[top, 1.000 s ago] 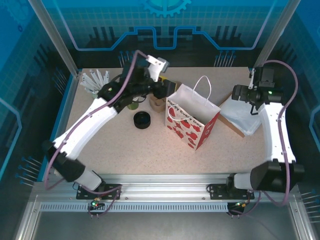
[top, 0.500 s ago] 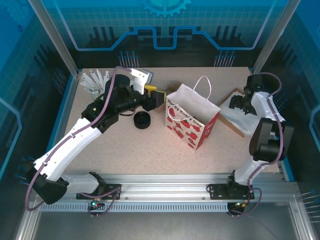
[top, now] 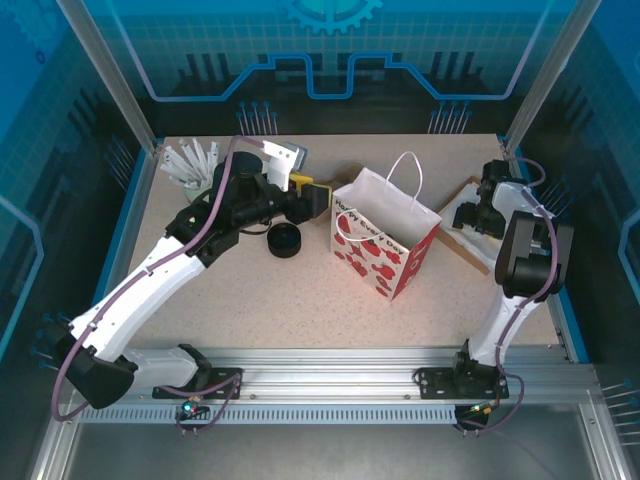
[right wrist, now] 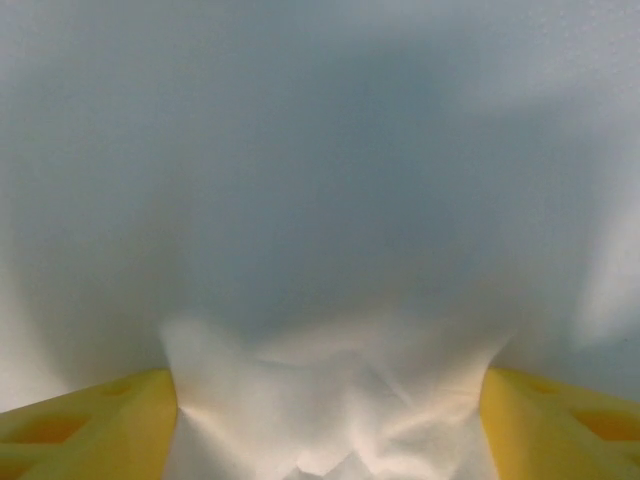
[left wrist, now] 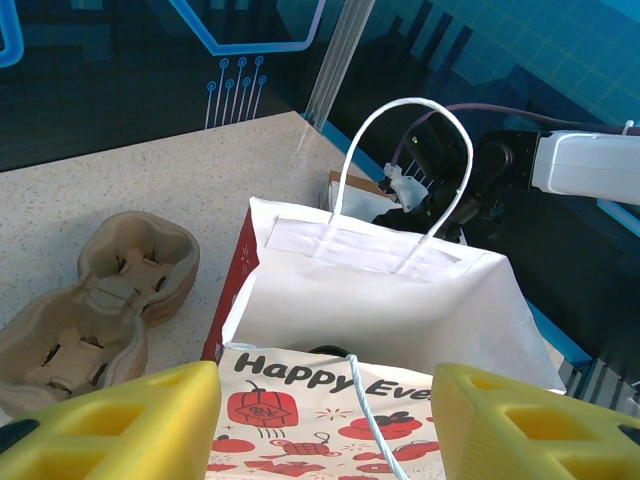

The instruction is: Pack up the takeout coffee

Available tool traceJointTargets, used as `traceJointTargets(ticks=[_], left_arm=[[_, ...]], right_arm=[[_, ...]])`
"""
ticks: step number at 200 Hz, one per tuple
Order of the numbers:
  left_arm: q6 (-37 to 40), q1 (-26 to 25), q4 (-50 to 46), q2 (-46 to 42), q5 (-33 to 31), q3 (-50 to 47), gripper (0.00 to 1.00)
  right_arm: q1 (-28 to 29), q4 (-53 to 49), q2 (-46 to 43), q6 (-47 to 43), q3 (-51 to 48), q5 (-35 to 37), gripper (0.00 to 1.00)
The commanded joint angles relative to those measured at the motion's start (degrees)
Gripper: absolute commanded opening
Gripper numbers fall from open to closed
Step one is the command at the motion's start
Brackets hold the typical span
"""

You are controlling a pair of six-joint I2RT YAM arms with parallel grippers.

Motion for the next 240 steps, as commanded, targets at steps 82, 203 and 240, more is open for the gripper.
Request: traceJointTargets(ticks=[82, 203, 240], left_arm=[[-0.14, 0.33, 1.48, -0.14, 0.14, -1.24, 0.59], [-0.38, 0.40, 1.80, 0.74, 1.07, -2.06, 0.59], [-0.31, 0.42, 1.56, 0.75, 1.12, -2.07, 0.59]], right_arm=[[1.14, 0.60, -1.74, -0.73, 2.77, -2.40, 0.52], [0.86, 0.42, -9.09, -0.63, -1.40, -1.91, 0.53], [0.73, -0.25, -4.83, -0.49, 0.13, 0.25, 0.85]])
